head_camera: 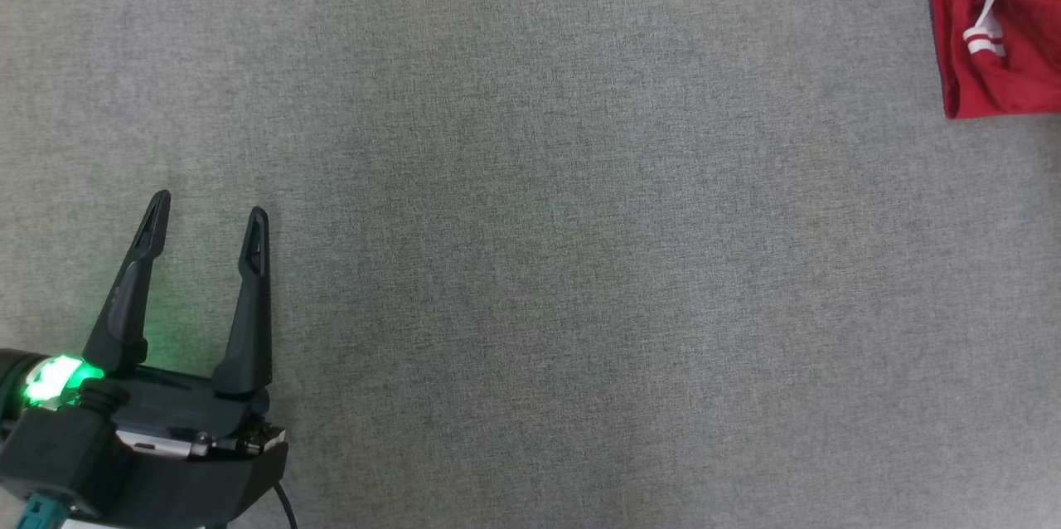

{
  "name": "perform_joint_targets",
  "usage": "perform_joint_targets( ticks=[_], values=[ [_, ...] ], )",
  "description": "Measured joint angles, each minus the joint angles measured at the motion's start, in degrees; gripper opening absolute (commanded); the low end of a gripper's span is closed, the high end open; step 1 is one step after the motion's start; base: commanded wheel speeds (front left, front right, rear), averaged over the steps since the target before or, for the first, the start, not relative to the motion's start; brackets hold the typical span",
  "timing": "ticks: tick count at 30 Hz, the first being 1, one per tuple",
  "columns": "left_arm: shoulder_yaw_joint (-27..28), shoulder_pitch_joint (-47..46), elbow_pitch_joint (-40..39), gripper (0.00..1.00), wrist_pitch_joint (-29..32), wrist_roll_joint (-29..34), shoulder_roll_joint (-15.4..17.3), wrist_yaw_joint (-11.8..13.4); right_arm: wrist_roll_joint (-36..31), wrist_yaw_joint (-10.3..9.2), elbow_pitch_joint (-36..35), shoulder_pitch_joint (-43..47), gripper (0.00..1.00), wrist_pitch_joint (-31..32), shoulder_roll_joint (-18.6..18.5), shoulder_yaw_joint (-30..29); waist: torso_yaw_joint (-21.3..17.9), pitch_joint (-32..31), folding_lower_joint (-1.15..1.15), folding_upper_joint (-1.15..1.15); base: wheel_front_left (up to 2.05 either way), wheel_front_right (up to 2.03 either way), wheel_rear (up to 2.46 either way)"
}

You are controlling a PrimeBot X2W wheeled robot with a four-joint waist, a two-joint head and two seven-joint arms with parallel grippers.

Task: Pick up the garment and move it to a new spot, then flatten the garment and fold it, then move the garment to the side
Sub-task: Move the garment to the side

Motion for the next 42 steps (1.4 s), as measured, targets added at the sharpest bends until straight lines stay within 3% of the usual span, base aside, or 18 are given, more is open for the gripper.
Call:
perform_joint_targets(
  ticks=[5,13,17,23,30,42],
  values=[
    [0.46,0.01,0.79,1.0,-0.01,-0.19,-0.86,0.0,-1.44,0.0,-1.15,-1.48,1.0,-3.99,0.29,-0.05,0.2,-1.05,0.0,0.0,0.0,0.0,0.0],
    [1.78,0.25,4.17,1.0,-0.01,-0.27,-3.36,0.0,-4.26,0.0,-2.37,0.79,1.0,-15.66,5.19,-5.3,1.24,-4.85,0.0,-0.01,0.0,0.0,0.0],
    [2.78,1.21,7.04,1.0,0.0,-0.12,-5.09,0.0,-5.42,0.0,-2.44,4.99,1.0,-21.15,10.2,-8.12,2.44,-7.54,0.0,-0.01,0.0,0.0,0.0],
    [3.83,3.24,10.56,1.0,-0.01,0.54,-6.8,0.0,-8.91,0.0,-4.2,12.34,1.0,-28.15,21.69,-10.57,4.33,-12.09,-0.01,-0.02,0.0,0.0,0.0],
    [3.91,5.35,15.29,1.0,0.0,2.22,-8.93,-0.02,-10.98,-0.01,-4.2,23.31,1.0,-35.73,31.74,-12.87,7.18,-18.75,-0.01,-0.02,0.0,0.0,0.0],
    [5.73,8.18,16.3,1.0,0.0,3.75,-10.48,-0.02,-15.53,-0.01,-4.22,34.88,1.0,-44.93,44.64,-16.28,9.18,-26.29,-0.01,-0.02,0.0,0.0,0.0]
  ],
)
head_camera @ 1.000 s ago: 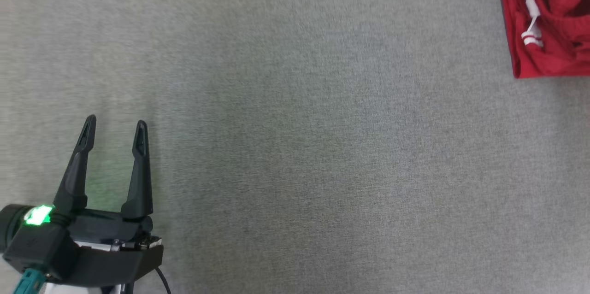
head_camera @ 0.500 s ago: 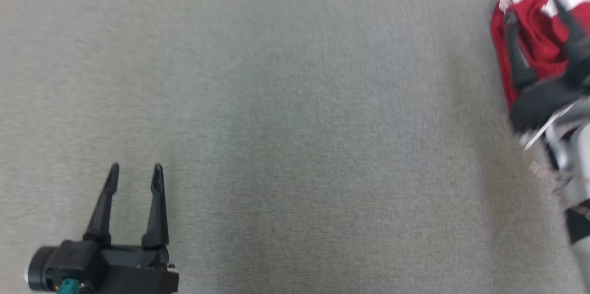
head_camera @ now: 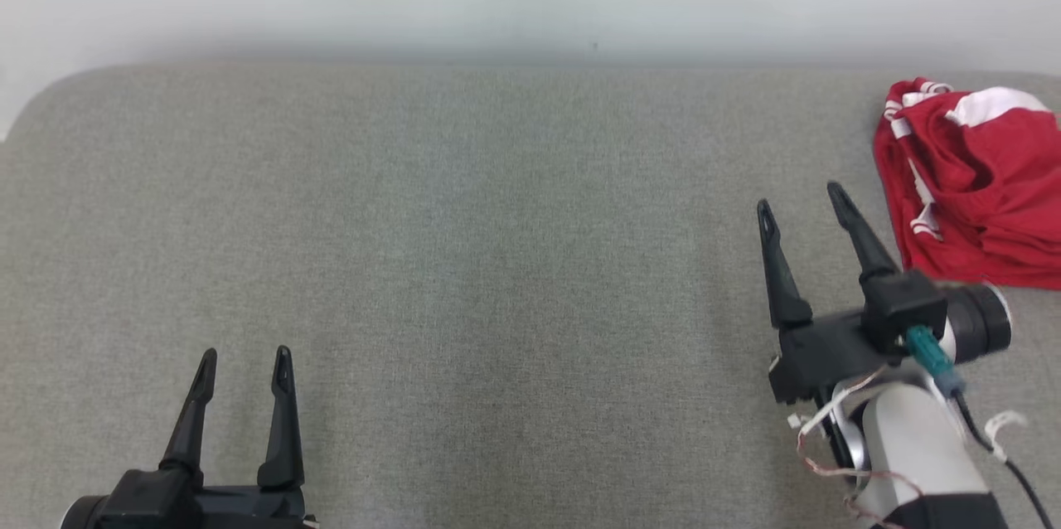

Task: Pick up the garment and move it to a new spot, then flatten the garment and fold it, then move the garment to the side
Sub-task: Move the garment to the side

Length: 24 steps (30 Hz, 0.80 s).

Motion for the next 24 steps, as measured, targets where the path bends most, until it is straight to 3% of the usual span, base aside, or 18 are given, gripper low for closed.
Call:
perform_joint_targets(
  ticks=[9,24],
  values=[
    [0.1,1.22,1.55,1.0,0.0,0.19,-0.52,0.0,-1.07,0.0,-6.03,10.98,1.0,-1.04,3.89,-2.57,-0.67,-3.2,0.0,0.01,0.0,0.0,0.0],
    [-1.56,3.08,5.56,1.0,0.0,1.56,-0.76,0.0,8.13,0.0,-10.29,25.11,1.0,-1.04,4.45,-3.97,-0.77,-6.91,0.01,0.01,0.0,0.0,0.0]
  ],
)
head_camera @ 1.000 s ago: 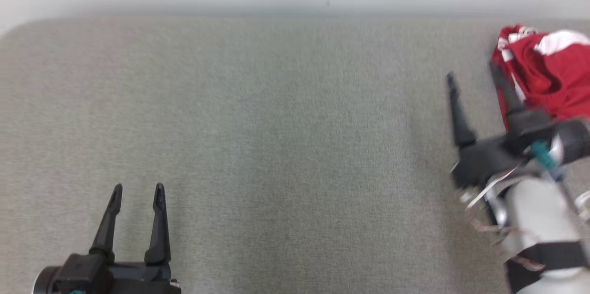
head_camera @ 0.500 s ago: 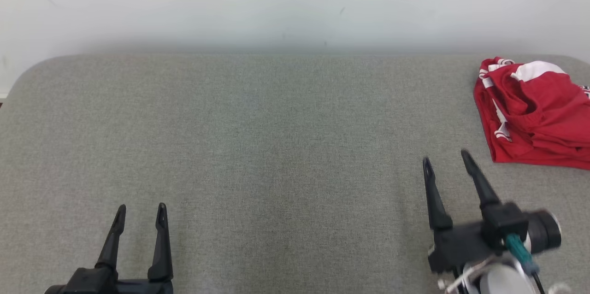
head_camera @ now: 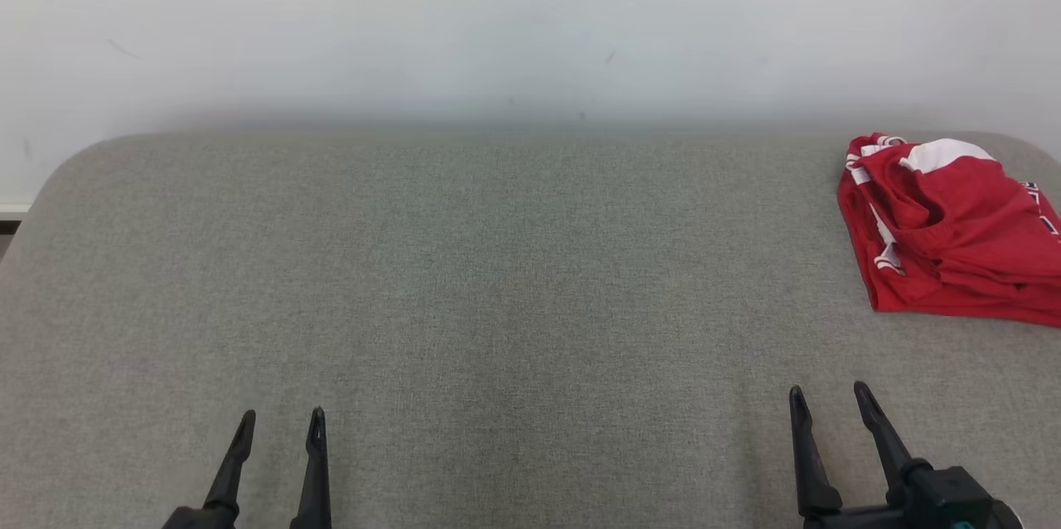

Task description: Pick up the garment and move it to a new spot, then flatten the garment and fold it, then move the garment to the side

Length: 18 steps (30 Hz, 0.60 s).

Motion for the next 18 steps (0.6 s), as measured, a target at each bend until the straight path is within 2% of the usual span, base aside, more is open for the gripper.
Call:
perform_joint_targets(
  ticks=[8,18],
  values=[
    [-0.99,1.58,0.67,1.0,-0.01,-0.33,-0.01,0.12,1.32,0.0,0.27,2.61,1.0,0.0,-0.01,0.64,0.22,-1.07,0.0,0.0,0.0,0.0,0.0],
    [-1.33,1.77,1.21,1.0,-0.01,-1.0,-0.02,1.71,1.45,0.0,0.98,2.97,1.0,0.0,0.04,1.54,0.25,-1.65,0.01,0.0,0.0,0.0,0.0]
  ],
)
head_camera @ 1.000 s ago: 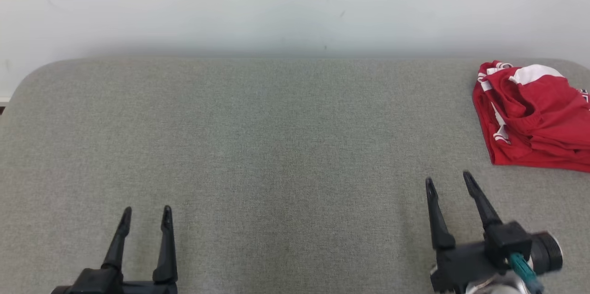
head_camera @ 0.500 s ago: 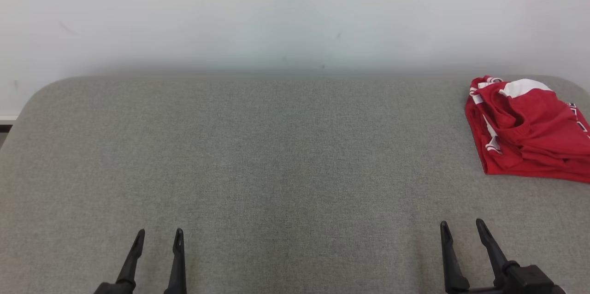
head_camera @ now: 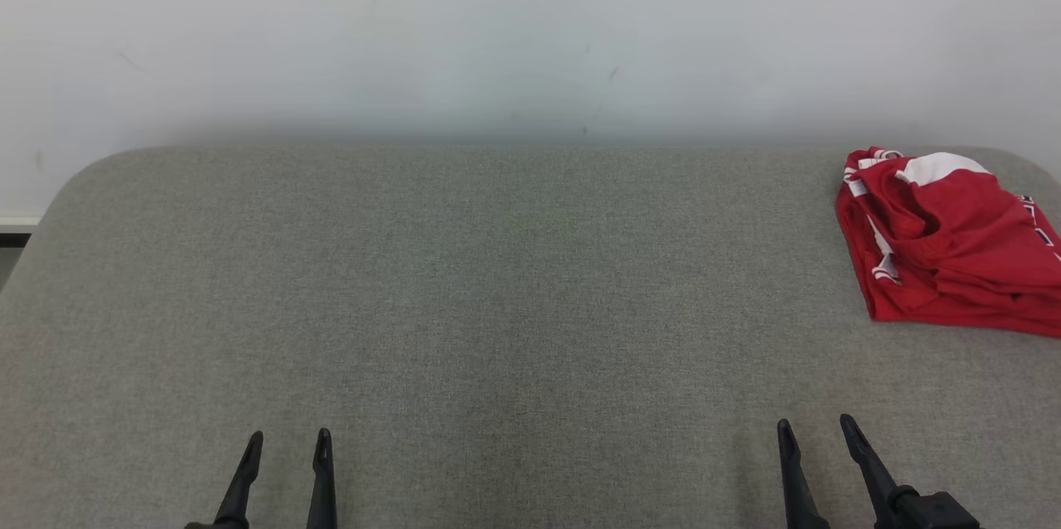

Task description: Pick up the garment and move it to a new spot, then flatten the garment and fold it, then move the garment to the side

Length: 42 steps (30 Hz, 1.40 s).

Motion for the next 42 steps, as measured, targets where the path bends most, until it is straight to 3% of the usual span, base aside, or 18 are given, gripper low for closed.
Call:
perform_joint_targets(
  ticks=[13,14,18,42],
  values=[
    [-0.62,0.06,0.62,1.0,0.01,1.18,0.01,1.09,-0.01,0.0,0.55,-0.01,1.0,0.0,0.0,0.03,-0.18,-0.37,0.0,0.0,0.0,0.0,0.0],
    [-0.66,0.07,1.12,0.0,0.03,1.16,-0.03,1.08,-0.01,0.01,1.08,0.03,0.0,0.09,0.01,0.07,-0.19,-0.38,0.0,0.0,0.0,0.0,0.0],
    [-0.47,0.22,3.27,0.0,0.58,0.75,-0.13,1.01,0.46,0.01,3.01,0.25,0.0,0.65,0.04,0.1,-0.19,-0.37,0.0,0.0,0.0,0.0,0.0],
    [6.36,-4.41,6.17,0.0,7.44,-23.29,-0.19,0.26,28.13,0.01,10.17,-9.64,0.0,5.99,0.04,3.03,-0.45,-0.06,0.0,0.0,0.0,0.0,0.0]
  ],
)
